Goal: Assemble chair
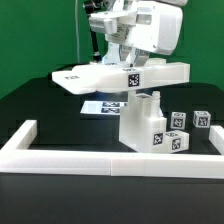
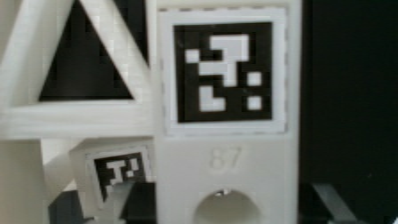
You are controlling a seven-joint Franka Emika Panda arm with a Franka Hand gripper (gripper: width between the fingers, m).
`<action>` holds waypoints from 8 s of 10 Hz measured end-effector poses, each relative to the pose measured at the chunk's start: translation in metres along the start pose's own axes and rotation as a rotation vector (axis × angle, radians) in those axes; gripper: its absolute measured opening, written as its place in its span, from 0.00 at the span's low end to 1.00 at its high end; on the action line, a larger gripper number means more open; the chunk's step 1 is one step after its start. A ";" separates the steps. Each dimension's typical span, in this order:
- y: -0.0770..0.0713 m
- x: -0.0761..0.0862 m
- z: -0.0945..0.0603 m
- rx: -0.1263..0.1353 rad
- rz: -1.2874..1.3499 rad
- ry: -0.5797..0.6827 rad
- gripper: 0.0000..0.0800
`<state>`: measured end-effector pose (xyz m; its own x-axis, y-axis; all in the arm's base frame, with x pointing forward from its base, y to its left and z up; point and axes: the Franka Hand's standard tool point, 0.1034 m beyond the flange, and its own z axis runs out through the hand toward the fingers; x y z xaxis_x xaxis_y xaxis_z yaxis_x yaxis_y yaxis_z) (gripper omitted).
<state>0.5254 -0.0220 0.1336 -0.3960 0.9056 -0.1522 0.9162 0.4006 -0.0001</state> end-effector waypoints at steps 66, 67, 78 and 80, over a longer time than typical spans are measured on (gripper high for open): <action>0.001 0.015 0.032 0.034 0.006 0.007 0.36; 0.000 0.015 0.032 0.034 0.007 0.007 0.36; 0.001 -0.001 0.035 0.015 0.005 0.003 0.36; -0.002 -0.012 0.037 0.012 -0.023 0.002 0.36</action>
Offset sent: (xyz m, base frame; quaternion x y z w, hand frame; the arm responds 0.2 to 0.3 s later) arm 0.0000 0.0000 0.0000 0.0000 0.0000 0.0000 1.0000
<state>0.5307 -0.0392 0.0993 -0.4170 0.8965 -0.1497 0.9076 0.4196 -0.0153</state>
